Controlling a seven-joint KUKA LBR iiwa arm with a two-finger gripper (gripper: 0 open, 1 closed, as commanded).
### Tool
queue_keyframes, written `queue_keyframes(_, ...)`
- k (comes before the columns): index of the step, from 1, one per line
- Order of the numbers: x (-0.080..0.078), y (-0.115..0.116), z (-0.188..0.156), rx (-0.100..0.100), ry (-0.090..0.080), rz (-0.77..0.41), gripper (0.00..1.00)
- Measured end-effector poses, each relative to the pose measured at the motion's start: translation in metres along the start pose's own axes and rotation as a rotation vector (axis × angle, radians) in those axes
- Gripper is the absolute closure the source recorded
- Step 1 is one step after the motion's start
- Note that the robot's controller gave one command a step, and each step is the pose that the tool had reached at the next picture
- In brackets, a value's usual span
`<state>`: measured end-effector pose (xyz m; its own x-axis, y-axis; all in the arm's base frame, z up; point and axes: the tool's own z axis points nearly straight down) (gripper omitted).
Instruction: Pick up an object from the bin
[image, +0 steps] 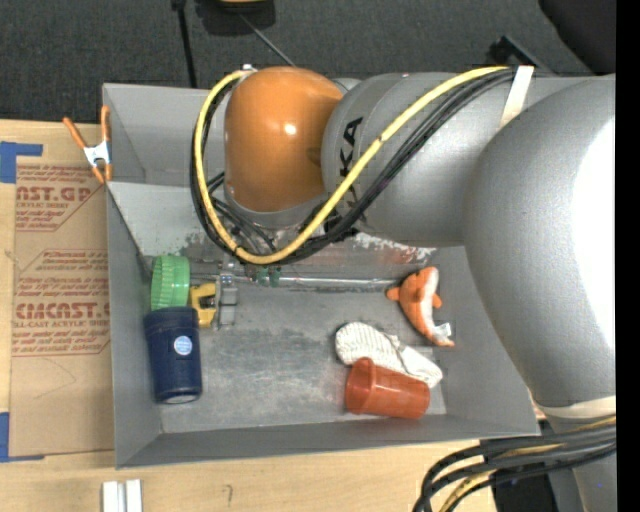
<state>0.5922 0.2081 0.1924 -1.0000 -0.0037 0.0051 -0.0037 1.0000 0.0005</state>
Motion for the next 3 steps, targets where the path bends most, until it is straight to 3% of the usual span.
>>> queue_keyframes(1,-0.001,-0.001,-0.005,-0.001,-0.007,0.002,0.00)
queue_keyframes(2,-0.002,-0.020,0.055,-0.003,-0.012,0.060,0.00)
queue_keyframes(3,-0.004,-0.011,0.117,-0.005,-0.022,-0.014,1.00)
